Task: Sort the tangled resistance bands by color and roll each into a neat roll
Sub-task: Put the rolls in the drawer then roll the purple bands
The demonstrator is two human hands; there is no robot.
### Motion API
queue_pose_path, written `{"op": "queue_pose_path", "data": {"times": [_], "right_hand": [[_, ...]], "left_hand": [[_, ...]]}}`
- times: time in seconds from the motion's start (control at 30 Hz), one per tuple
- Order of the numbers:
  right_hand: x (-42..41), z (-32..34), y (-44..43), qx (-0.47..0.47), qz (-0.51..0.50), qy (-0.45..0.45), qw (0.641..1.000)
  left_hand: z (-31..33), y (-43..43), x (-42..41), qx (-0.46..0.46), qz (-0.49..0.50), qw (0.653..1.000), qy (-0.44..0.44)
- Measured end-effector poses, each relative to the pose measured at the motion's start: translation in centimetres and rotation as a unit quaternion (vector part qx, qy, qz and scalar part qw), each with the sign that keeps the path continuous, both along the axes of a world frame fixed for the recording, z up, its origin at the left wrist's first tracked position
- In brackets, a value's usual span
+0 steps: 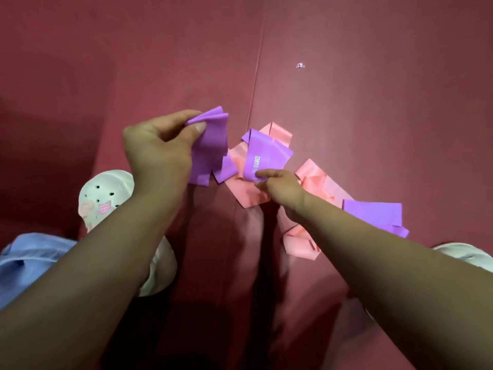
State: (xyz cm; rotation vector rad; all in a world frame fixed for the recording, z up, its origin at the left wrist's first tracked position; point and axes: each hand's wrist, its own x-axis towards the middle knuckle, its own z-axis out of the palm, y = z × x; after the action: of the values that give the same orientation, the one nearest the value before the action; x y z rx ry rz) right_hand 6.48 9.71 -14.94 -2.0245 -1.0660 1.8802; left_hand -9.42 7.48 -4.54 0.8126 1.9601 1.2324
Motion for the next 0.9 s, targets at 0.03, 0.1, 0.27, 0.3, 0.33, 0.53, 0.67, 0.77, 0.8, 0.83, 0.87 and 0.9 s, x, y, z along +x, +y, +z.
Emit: {"op": "queue_pose_path", "data": {"times": [0.03,0.1,0.27,0.3,0.33,0.53,0.67,0.77,0.8,0.83,0.87,0.9], "right_hand": [[-0.4,-0.7,0.0,0.01,0.004,-0.016,1.0],[-0.6,-1.4,0.0,0.026,-0.002,-0.035,0.999],[0.4,1.2,0.3,0.061,-0.078,-0.021,0.995],[0.8,2.6,0.5,0.077,-0.091,-0.013,0.993],[1.0,3.6,0.6,0.089,-0.107,0.003,0.99],[3.3,13.6,1.4,0.179,-0.138,0.059,0.972],[4.8,21.0,0.8,0.203,-0.165,0.123,0.957],[5.9,26.1,0.0,0.213,-0.194,0.17,0.942],[6.3,27.4,-0.3,0.219,-0.2,0.183,0.937],[6.6,28.4,-0.8,0.225,-0.204,0.193,0.933],[7.1,29.4,-1.5,0.233,-0.205,0.205,0.928],[7.4,29.9,-2.1,0.24,-0.206,0.219,0.923]], "left_hand": [[-0.4,-0.2,-0.1,-0.01,0.004,1.0,-0.008],[-0.6,-0.6,-0.2,-0.027,0.011,0.999,-0.02],[0.6,-0.6,-0.2,-0.039,0.028,0.998,-0.039],[1.4,-0.5,-0.1,-0.037,0.032,0.998,-0.044],[1.7,-0.4,-0.1,-0.038,0.034,0.998,-0.045],[7.1,-0.5,1.9,0.002,0.027,0.999,-0.036],[11.5,-0.9,3.9,0.031,0.001,0.999,-0.041],[14.7,-1.5,5.5,0.045,-0.02,0.997,-0.055],[15.4,-1.6,5.8,0.046,-0.026,0.997,-0.062],[16.1,-1.9,6.1,0.046,-0.033,0.996,-0.07],[16.7,-2.2,6.5,0.047,-0.037,0.995,-0.082],[17.1,-2.4,6.7,0.048,-0.039,0.994,-0.095]]}}
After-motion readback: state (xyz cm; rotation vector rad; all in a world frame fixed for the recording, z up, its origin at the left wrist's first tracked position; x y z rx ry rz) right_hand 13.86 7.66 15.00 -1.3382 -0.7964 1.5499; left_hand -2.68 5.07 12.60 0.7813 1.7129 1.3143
